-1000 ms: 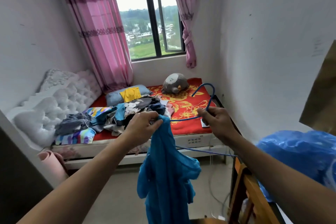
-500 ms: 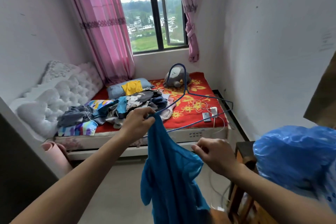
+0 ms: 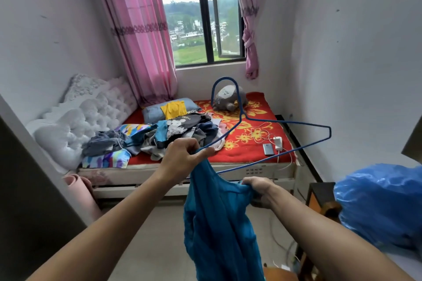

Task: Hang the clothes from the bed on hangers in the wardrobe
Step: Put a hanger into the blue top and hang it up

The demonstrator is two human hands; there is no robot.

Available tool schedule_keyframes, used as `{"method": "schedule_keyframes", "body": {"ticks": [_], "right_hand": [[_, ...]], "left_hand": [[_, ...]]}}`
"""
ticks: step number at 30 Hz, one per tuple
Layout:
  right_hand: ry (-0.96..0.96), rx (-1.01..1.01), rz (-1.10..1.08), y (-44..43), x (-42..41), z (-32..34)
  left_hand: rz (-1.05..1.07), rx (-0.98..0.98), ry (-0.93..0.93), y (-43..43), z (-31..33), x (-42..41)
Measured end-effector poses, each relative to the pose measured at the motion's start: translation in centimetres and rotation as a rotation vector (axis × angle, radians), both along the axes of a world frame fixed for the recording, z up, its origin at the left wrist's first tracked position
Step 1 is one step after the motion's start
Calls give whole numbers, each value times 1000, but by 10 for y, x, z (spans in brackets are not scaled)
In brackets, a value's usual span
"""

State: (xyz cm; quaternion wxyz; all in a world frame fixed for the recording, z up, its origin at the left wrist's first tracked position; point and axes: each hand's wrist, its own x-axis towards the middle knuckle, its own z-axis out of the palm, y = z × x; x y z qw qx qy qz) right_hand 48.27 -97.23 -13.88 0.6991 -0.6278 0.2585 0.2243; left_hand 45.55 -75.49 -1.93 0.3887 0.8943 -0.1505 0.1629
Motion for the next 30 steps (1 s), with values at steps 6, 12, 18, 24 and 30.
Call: {"method": "schedule_keyframes", "body": {"ticks": [6,12,18,24,30], "right_hand": [[-98,343,-342,-33,24,14],[-179,400,-514,-51,36,30],[-414,186,-355,-24,40,57],[-594,-41,-417,-8,68,80],[-641,-226,-95,32,81,72]], "left_hand": [[257,558,-62,63,-26,2],[154,376,-24,106,-57,12],[17,379,26,120,-59,12],[-17,333,96,139,-52,-5],[52,382,175,155,-38,-36]]}}
